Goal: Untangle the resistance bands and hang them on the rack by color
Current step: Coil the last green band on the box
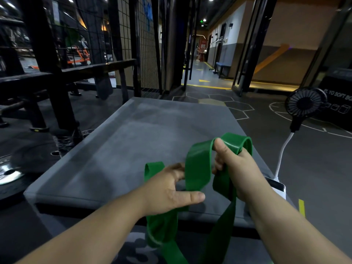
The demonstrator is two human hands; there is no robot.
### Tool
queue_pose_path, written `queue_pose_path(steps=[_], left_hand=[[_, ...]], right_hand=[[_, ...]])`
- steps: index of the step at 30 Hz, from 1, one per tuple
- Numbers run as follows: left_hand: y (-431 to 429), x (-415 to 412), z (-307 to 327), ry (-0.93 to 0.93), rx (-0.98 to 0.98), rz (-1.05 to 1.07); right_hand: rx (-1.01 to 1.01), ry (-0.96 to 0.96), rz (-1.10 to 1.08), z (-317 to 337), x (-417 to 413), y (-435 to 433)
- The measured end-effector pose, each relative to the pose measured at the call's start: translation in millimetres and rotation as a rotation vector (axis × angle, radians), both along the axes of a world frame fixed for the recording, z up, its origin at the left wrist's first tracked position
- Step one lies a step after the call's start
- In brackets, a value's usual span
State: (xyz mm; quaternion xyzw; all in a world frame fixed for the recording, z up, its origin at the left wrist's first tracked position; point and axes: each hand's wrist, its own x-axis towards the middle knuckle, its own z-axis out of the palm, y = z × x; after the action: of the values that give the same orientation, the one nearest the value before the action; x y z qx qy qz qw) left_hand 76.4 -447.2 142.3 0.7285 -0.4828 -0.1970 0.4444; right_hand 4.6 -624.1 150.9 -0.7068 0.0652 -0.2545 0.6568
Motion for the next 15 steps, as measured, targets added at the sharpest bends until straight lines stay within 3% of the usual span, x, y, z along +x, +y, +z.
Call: queue_pose_path(steps=[4,8,9,12,15], left_hand=[[-4.9,-1.7,-9.5,0.085,0.002,-0.002],[-6.5,-2.7,-3.0,0.632,-0.259,0.125],[-5.6,-1.7,0.7,0.679,-0.312,0.18],[-3.1,2.7,7.1,0.596,-0.416,0.285],[1.8,10.4,7.2,0.426,-0.522,0.221]], right_hand=[[0.054,0.027,-0.112,-0.4,1.9,-2.5],[0.039,0.044,-0.151,-1.3,1.3,-9.8],[0.039,0.057,-0.154,-2.3,1.5,-11.4],[-0.048,0.161,-0.171,-4.9,0.2,-14.5],[-0.111,0.251,-0.137,-2.3,-4.3,-12.0]])
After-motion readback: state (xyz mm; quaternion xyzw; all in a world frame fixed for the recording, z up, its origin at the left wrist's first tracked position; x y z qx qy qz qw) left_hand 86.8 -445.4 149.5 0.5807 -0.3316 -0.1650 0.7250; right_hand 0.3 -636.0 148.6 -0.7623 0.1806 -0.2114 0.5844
